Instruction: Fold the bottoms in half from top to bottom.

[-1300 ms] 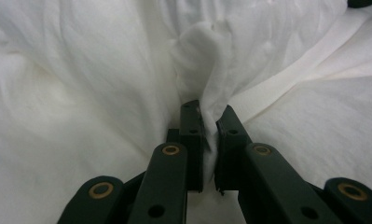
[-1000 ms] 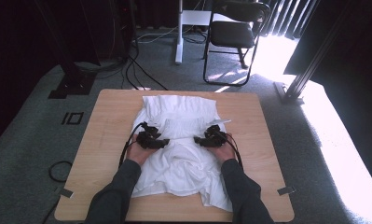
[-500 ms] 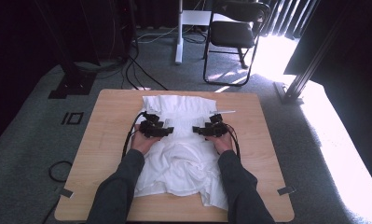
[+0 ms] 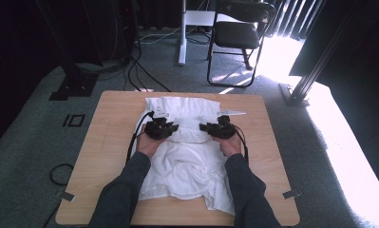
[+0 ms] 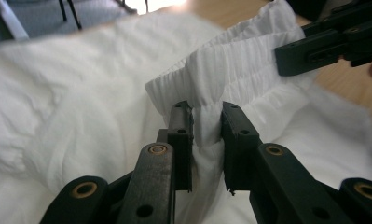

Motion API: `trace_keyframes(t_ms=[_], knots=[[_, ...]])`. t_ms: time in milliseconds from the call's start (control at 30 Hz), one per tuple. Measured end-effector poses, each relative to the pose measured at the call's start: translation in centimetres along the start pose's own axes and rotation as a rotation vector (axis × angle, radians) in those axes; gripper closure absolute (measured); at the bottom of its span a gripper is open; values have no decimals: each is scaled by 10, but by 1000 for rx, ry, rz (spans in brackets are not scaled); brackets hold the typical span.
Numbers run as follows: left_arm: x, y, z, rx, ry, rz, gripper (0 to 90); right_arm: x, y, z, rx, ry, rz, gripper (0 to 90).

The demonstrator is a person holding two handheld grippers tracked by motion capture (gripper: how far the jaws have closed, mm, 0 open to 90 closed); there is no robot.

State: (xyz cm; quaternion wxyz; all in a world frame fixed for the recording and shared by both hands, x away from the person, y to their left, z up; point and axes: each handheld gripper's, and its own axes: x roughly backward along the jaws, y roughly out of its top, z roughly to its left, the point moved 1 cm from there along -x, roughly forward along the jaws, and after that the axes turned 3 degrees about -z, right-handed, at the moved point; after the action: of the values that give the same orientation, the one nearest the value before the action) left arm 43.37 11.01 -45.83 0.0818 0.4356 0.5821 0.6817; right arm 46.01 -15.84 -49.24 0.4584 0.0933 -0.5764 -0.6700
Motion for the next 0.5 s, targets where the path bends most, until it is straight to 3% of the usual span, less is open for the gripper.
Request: trace_keyframes(t_ms=[100, 167, 267, 433, 500], knots=[[14, 10, -7, -28, -1, -31, 778, 13, 10, 7, 40, 14, -45, 733], [33, 22, -16, -58, -5, -72, 778, 32, 23, 21, 99, 18, -100, 733], [51, 27, -24, -67, -19, -117, 778, 45, 31, 32, 146, 29, -137, 734], [77, 20, -38, -81, -51, -161, 774, 70, 33, 56, 229, 71, -189, 731], [81, 11, -42, -88, -59, -142, 760, 76, 24, 63, 251, 85, -185, 725]])
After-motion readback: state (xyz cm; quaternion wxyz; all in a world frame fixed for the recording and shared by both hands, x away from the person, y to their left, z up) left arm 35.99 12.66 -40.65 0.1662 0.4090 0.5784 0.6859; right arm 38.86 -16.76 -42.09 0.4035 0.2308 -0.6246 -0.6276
